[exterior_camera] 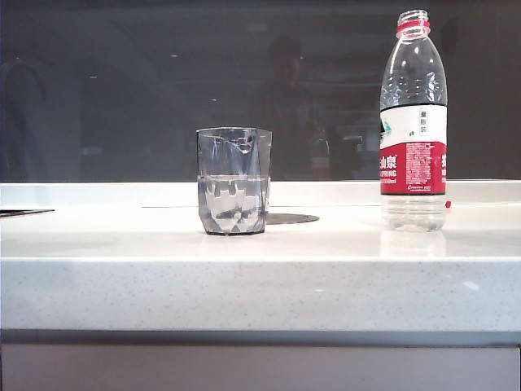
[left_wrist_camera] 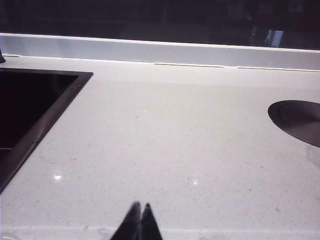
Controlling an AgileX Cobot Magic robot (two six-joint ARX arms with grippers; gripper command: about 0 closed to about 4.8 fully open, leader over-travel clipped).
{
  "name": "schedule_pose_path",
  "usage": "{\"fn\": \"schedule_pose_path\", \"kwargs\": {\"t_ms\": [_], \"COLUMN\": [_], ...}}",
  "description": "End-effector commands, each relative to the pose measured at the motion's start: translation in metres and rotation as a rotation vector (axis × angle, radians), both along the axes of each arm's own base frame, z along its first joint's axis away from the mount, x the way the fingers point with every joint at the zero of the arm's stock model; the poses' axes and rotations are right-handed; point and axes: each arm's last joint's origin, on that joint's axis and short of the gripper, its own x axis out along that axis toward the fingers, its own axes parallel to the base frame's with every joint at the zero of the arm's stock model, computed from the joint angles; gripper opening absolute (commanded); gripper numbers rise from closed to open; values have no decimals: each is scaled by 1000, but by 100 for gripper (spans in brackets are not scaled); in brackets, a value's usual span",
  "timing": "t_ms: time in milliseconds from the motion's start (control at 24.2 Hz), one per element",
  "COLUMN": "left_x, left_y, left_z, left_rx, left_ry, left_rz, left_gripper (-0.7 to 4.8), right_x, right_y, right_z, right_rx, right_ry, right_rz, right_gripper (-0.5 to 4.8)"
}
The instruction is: Pick up the mineral water bottle on the table and pour water into the mug until it's half full.
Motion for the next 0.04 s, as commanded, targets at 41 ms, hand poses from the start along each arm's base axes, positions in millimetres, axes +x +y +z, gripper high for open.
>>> {"fn": "schedule_pose_path", "kwargs": {"t_ms": [41], "left_x": [0], "left_y": [0], "left_z": [1], "left_rx": [1], "left_ry": [-8], "left_rz": [-4], "left_gripper": [-4], "right_x": [0], "right_y": [0], "right_z": [0], "right_rx": [-3], "right_ry": [-12], "right_rz": [-3], "right_gripper": [-8]}}
